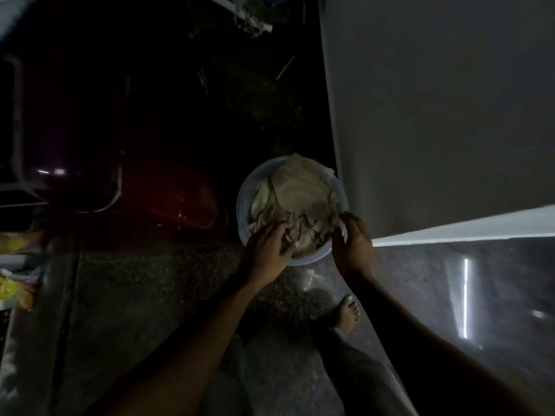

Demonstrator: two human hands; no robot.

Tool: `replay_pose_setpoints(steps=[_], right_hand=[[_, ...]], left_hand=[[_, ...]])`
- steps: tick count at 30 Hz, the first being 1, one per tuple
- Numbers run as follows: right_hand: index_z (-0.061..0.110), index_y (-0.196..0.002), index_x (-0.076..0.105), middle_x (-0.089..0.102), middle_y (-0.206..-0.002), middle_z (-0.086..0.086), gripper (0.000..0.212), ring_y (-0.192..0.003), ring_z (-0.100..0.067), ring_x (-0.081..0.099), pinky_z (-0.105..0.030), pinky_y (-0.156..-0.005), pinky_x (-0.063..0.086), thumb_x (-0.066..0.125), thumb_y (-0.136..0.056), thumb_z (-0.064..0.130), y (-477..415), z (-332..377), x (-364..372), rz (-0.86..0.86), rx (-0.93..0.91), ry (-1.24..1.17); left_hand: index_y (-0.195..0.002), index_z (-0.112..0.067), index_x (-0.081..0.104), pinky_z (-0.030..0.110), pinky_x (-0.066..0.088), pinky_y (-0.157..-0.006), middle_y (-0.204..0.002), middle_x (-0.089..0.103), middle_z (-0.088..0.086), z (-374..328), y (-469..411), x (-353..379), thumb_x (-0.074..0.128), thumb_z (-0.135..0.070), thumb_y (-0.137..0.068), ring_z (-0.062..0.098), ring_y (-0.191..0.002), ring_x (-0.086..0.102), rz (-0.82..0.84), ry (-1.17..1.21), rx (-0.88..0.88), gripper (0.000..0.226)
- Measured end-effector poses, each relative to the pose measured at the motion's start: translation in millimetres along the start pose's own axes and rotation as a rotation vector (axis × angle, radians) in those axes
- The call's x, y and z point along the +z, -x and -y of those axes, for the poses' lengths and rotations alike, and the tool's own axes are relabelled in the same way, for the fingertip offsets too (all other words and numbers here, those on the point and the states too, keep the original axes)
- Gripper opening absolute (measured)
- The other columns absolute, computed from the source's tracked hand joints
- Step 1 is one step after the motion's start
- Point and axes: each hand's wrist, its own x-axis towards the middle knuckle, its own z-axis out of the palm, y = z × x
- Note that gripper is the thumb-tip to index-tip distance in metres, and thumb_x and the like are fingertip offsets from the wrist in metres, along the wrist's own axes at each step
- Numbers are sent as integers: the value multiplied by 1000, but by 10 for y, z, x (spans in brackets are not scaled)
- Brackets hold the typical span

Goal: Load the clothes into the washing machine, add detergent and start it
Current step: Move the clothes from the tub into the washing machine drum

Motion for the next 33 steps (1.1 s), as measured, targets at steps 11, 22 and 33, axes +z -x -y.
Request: replay_pose_setpoints(steps=[11,22,33], right_hand=[[7,-126,58,59,-127,-12,40,-116,-31,56,-36,-96,47,50,-89,21,-721,-1041,1448,16,-71,43],[14,-114,68,66,-113,-8,34,-104,-23,59,-17,-85,41,54,-84,8,-698,-814,1235,-123,-6,-162],[13,-143,42,45,-144,-8,73,-129,-25,45,-31,-99,41,76,-80,29,-345,414,64,171,38,-150]], left_hand=[[-141,-16,49,46,43,-102,-143,50,13,1087,-1400,1140,58,-31,-94,36,-129,47,-138,-45,-182,50],[-91,-12,74,43,53,-91,-104,72,12,664,-1753,867,62,-28,-73,31,-101,66,-424,644,-460,27],[-90,-20,73,31,57,-89,-90,71,-5,-963,-916,-659,67,1,-88,14,-95,68,-209,866,-321,22]])
